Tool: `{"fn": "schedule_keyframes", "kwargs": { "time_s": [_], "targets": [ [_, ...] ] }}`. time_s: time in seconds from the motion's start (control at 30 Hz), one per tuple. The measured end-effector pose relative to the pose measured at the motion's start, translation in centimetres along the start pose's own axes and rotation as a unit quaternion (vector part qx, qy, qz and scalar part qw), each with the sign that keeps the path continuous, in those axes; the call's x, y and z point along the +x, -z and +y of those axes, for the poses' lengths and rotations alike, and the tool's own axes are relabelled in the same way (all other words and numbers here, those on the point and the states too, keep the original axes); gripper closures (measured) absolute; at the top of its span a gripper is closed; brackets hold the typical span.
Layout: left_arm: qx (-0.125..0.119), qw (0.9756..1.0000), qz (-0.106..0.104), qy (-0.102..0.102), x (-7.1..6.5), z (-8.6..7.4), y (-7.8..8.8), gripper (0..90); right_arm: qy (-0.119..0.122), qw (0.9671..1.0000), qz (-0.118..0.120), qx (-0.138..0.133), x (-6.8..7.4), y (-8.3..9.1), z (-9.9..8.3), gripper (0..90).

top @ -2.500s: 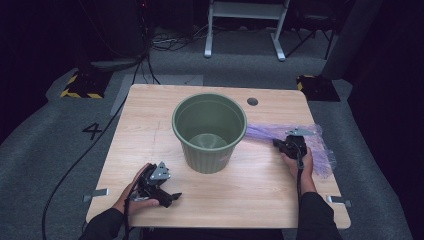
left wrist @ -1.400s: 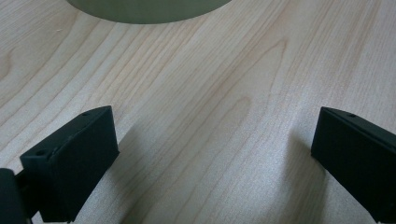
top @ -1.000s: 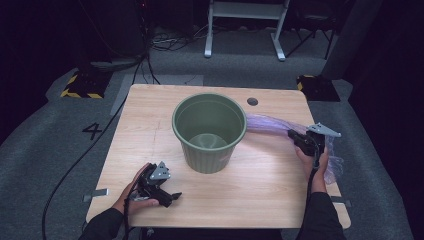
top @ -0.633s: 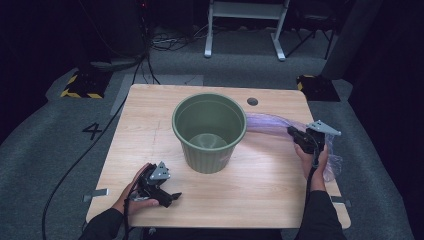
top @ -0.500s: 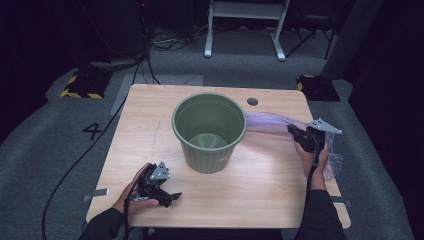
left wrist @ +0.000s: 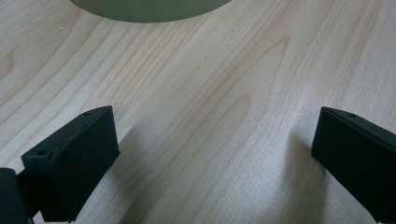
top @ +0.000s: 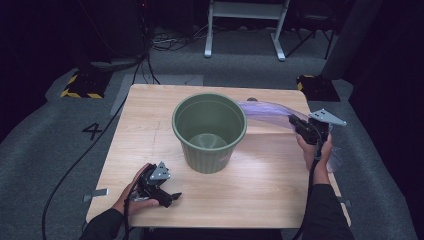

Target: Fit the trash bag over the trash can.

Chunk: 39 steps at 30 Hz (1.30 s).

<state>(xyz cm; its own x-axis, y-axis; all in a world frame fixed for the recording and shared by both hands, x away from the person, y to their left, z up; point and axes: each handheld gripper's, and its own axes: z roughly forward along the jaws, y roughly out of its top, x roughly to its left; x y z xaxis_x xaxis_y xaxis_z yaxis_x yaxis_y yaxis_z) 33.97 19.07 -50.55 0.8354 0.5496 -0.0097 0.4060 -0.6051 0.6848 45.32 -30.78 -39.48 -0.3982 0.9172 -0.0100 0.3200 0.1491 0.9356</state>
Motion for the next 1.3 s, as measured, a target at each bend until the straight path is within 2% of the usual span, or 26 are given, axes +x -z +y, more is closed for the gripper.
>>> {"fn": "schedule_keyframes", "kwargs": {
  "time_s": [0.13,0.3,0.5,0.73,1.03,1.3],
  "targets": [
    [0.0,1.0,0.0,0.0,0.0,0.0,0.0,0.3,-0.008,0.9999,0.0,-0.01,0.2,0.1,0.8,90.0],
    [0.0,1.0,0.0,0.0,0.0,0.0,0.0,0.3,0.005,0.9998,-0.008,-0.014,0.5,0.2,1.9,90.0],
    [0.001,1.0,-0.001,0.0,0.0,0.0,0.0,0.1,0.004,0.9997,-0.006,-0.024,0.4,0.6,3.2,90.0],
    [0.0,1.0,-0.001,0.0,0.0,0.0,0.0,0.1,0.013,0.9991,-0.006,-0.04,0.8,1.7,4.5,90.0],
    [0.0,1.0,-0.001,0.0,0.0,0.0,0.0,0.1,0.011,0.9976,-0.007,-0.068,1.0,3.1,6.2,90.0],
    [0.0,1.0,-0.001,0.0,0.0,0.0,-0.1,0.1,0.004,0.9958,-0.016,-0.09,0.2,4.6,7.5,90.0]
  ]
}}
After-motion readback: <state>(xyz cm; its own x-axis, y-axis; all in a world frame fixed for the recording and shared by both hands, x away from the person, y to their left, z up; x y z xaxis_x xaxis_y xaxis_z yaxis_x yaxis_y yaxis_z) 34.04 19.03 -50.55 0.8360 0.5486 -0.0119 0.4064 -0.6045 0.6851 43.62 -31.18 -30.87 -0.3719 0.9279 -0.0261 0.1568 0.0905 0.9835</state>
